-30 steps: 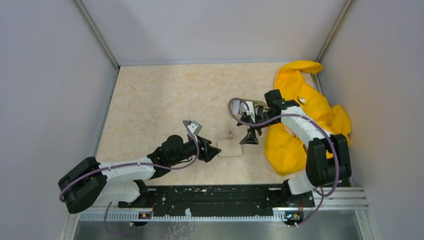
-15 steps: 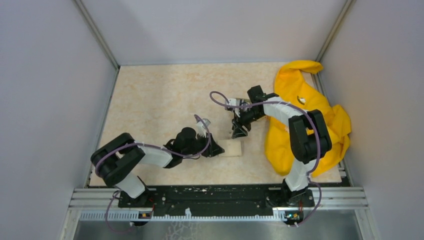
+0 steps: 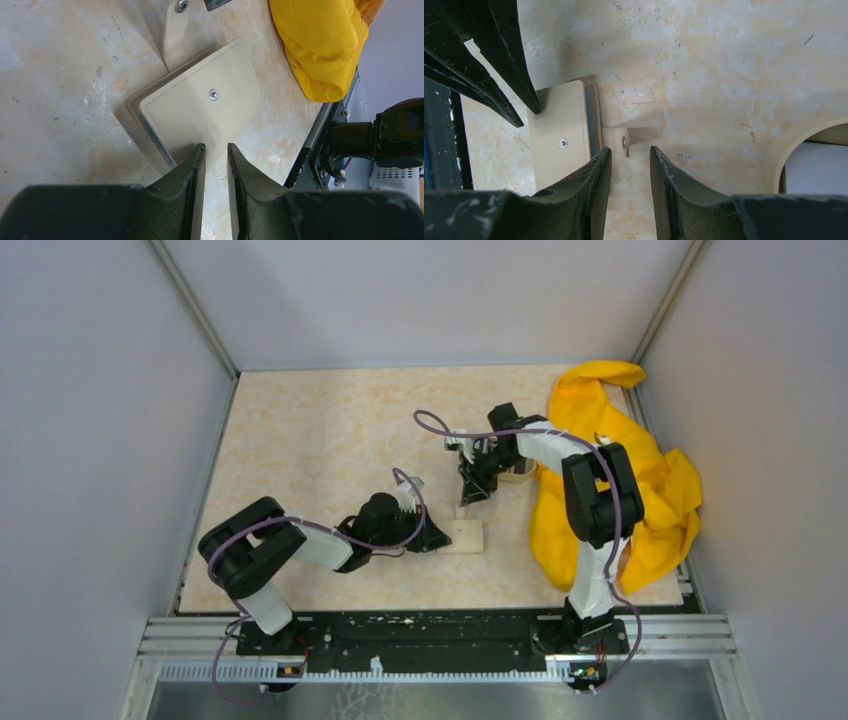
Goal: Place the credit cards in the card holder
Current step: Close the card holder at the center of the board.
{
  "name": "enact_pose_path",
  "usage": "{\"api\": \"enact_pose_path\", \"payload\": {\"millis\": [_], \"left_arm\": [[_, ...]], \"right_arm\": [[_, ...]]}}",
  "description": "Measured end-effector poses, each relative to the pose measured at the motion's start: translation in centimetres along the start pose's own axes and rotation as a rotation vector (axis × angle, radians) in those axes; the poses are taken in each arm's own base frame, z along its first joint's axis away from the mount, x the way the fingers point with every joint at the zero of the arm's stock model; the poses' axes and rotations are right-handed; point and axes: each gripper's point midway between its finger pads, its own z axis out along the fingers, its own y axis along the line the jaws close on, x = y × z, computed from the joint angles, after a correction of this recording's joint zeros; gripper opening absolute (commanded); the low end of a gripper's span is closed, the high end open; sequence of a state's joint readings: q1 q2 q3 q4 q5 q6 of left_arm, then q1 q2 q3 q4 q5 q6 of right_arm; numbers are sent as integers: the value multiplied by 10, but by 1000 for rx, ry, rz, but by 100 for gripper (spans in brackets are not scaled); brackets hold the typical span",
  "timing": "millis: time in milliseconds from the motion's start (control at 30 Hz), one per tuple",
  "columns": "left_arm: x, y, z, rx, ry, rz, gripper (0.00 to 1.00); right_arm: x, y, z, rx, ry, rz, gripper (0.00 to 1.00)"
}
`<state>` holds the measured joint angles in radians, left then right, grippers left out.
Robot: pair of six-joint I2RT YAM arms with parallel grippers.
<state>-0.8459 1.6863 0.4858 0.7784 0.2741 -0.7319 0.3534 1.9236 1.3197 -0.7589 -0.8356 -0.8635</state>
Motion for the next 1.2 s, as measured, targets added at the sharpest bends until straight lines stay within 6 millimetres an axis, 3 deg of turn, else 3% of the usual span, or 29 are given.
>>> {"api": "enact_pose_path", "payload": {"millis": [467, 833, 1067, 1200], "left_arm": [[0, 2, 2, 7, 1, -24, 27], [0, 2, 1, 11, 5, -25, 27], [1, 1, 2, 16, 10, -28, 27], [1, 2, 2, 17, 10, -31, 26]], "right_arm": [[6, 13, 10, -83, 38, 19, 22], [1, 12, 8, -92, 37, 14, 17], [2, 14, 8, -97, 42, 19, 0], [3, 16, 7, -104, 48, 19, 0]]}}
